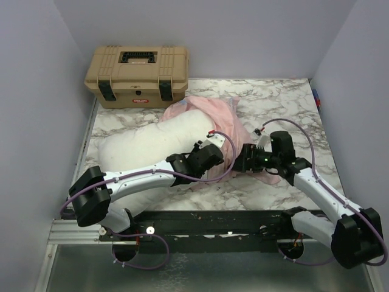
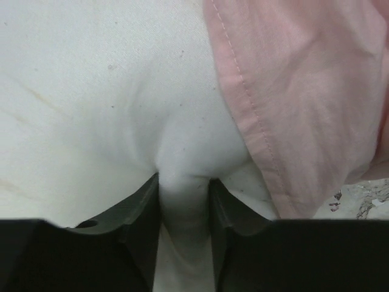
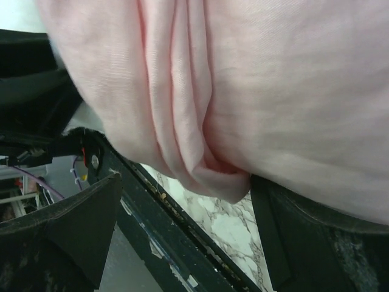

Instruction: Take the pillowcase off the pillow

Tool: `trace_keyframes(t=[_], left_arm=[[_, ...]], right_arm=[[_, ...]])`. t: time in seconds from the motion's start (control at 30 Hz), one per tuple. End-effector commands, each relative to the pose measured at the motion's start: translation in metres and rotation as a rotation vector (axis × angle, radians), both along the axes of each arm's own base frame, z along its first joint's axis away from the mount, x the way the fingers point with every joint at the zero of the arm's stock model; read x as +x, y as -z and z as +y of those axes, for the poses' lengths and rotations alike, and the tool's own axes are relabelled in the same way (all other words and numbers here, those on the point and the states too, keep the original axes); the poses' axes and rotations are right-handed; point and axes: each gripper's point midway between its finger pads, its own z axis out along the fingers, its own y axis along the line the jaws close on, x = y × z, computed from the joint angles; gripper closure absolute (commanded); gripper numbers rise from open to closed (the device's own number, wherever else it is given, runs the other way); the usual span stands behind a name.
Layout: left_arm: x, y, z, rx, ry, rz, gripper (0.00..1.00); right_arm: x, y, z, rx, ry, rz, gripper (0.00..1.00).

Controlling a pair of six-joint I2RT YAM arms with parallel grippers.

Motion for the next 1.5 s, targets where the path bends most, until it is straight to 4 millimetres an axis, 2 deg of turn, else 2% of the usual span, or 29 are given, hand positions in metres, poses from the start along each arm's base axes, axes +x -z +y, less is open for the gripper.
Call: trace_keyframes(t=[0.0,0.1,0.17,0.27,0.33,0.47,0.53,0.73,0.9,1.03,1.23,1.47], left_arm=[[-0.006,0.021,0.008,0.037,-0.006,0.036,0.74],[-0.005,0.019,0.014,0.032,-0.021,0.016,0.86],[-0.005,0.018,0.02,0.027,-0.04,0.0,0.98],[-0.005,0.019,0.032,0.022,-0.076,-0.013,1.0],[-0.003,0.016,0.04,0.006,-0.108,-0.022,1.0],[0.0,0.012,0.059,-0.035,-0.178,-0.036,1.0],[0.002,0.01,0.07,-0.063,-0.22,-0.036,1.0],[0.005,0.001,0.104,-0.167,-0.348,-0.046,1.0],[0.001,-0.014,0.12,-0.237,-0.394,-0.074,1.0],[-0.003,-0.029,0.137,-0.27,-0.432,-0.115,1.0],[-0.008,-0.055,0.163,-0.319,-0.492,-0.197,1.0],[-0.014,-0.073,0.179,-0.41,-0.531,-0.261,1.0]], right_arm=[[0.01,0.012,0.015,-0.002,0.008,-0.004,0.08],[0.013,0.023,0.02,-0.012,0.011,0.025,0.11],[0.015,0.029,0.02,-0.021,0.019,0.041,0.17],[0.02,0.036,0.013,-0.071,0.056,0.051,0.3],[0.024,0.039,0.005,-0.118,0.099,0.047,0.44],[0.035,0.033,-0.012,-0.176,0.218,0.02,0.85],[0.041,0.026,-0.022,-0.213,0.278,-0.002,0.99],[0.06,-0.009,-0.069,-0.326,0.518,-0.101,0.99],[0.069,-0.053,-0.119,-0.372,0.743,-0.2,0.99],[0.069,-0.088,-0.149,-0.368,0.875,-0.273,0.99],[0.063,-0.121,-0.18,-0.4,1.012,-0.344,0.99],[0.05,-0.159,-0.208,-0.402,1.17,-0.424,0.99]])
